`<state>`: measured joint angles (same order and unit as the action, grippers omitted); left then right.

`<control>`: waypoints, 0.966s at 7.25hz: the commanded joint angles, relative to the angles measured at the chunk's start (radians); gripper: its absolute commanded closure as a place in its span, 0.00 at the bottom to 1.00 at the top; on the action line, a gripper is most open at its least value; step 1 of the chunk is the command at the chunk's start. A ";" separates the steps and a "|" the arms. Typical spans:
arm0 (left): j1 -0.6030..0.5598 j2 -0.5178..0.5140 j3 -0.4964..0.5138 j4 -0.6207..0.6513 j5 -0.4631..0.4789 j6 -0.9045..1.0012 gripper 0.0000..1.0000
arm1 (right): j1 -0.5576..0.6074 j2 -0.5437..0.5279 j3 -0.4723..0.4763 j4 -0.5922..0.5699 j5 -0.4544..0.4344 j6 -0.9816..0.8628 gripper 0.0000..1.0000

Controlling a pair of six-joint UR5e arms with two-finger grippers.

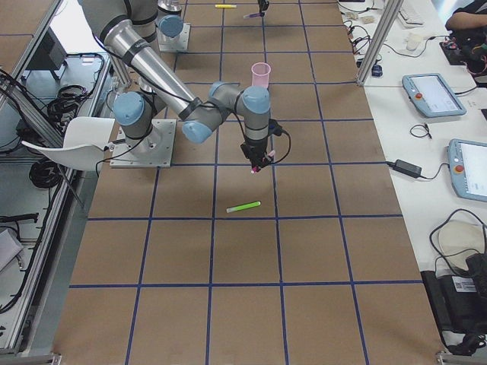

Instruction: Insert purple and pink pens into pink cup

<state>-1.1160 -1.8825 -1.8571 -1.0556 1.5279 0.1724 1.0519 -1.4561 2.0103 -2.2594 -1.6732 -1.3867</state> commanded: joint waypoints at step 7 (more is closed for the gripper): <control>-0.051 0.023 0.019 -0.044 -0.005 -0.001 1.00 | 0.768 0.135 -0.367 0.352 -0.354 0.295 1.00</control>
<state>-1.1643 -1.8588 -1.8379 -1.1000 1.5237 0.1705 1.7174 -1.3730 1.6989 -1.9344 -1.9622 -1.0945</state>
